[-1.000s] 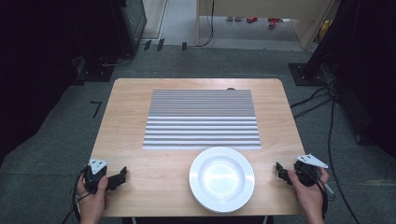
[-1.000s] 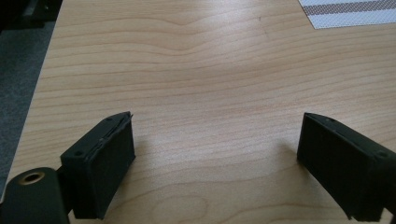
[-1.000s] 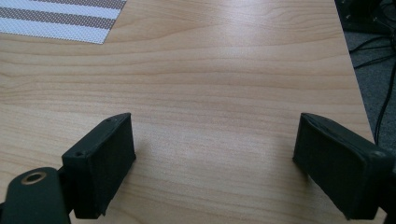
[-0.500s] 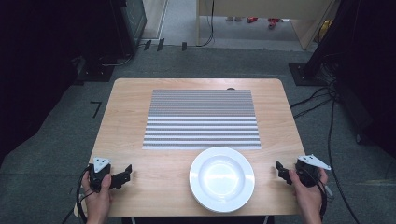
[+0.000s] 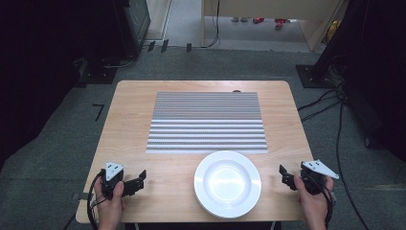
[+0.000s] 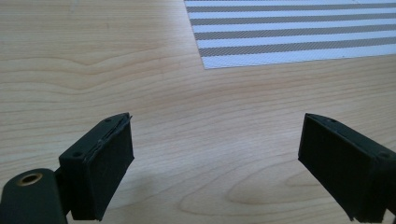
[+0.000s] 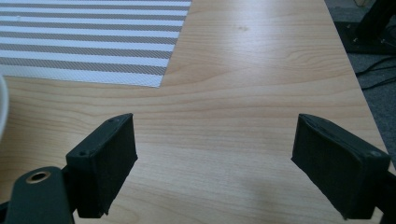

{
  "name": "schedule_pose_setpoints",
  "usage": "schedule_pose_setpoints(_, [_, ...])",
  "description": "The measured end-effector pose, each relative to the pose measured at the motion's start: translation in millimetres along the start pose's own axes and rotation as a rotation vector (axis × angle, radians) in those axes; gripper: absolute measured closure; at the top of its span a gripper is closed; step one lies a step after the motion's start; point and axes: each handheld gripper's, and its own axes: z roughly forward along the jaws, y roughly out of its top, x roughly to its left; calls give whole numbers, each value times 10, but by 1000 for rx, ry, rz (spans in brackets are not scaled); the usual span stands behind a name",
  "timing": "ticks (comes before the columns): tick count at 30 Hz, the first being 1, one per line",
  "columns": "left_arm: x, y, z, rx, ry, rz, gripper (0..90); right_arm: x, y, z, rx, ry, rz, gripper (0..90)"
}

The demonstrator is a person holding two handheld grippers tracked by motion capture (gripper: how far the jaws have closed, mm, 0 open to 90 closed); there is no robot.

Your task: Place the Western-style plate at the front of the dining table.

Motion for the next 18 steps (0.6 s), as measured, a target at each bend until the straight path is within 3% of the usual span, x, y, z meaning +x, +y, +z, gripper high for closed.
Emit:
schedule_pose_setpoints(10, [-201, 24, 17, -6, -47, 20, 102, 166, 7, -25, -5, 47, -22, 135])
schedule_pose_setpoints(18, [-288, 66, 34, -14, -73, 17, 102, 300, 17, -61, -17, 86, -25, 135])
